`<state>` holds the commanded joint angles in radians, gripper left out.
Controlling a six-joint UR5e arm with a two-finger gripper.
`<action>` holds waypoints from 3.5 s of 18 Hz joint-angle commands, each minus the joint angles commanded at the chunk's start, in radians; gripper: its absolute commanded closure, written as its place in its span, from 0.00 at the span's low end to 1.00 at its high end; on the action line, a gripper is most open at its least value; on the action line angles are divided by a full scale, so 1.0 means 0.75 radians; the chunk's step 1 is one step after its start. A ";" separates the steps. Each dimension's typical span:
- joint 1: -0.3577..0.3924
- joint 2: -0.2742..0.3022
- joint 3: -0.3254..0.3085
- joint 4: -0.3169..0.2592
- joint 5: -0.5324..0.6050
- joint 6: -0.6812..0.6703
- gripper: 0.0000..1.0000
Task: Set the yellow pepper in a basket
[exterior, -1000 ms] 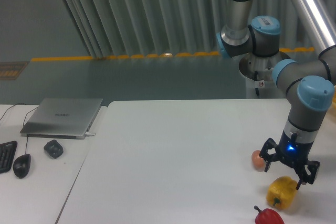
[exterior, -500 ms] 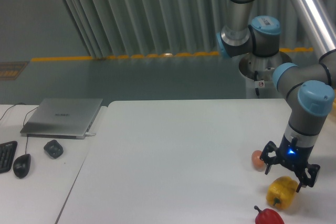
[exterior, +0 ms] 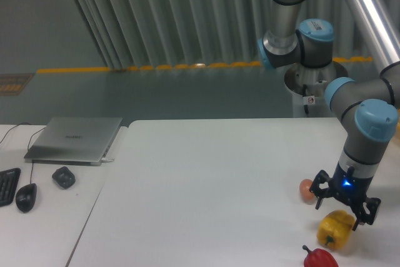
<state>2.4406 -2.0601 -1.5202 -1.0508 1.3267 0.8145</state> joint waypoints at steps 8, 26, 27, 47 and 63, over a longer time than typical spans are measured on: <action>-0.002 -0.002 -0.008 0.000 0.047 -0.014 0.09; 0.012 0.098 0.010 -0.112 0.174 -0.076 0.54; 0.028 0.116 0.010 -0.145 0.174 -0.068 0.54; 0.204 0.327 0.008 -0.820 0.585 0.545 0.54; 0.366 0.401 -0.026 -0.963 0.810 1.316 0.54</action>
<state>2.7150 -1.7596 -1.5400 -1.7733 1.9341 1.8016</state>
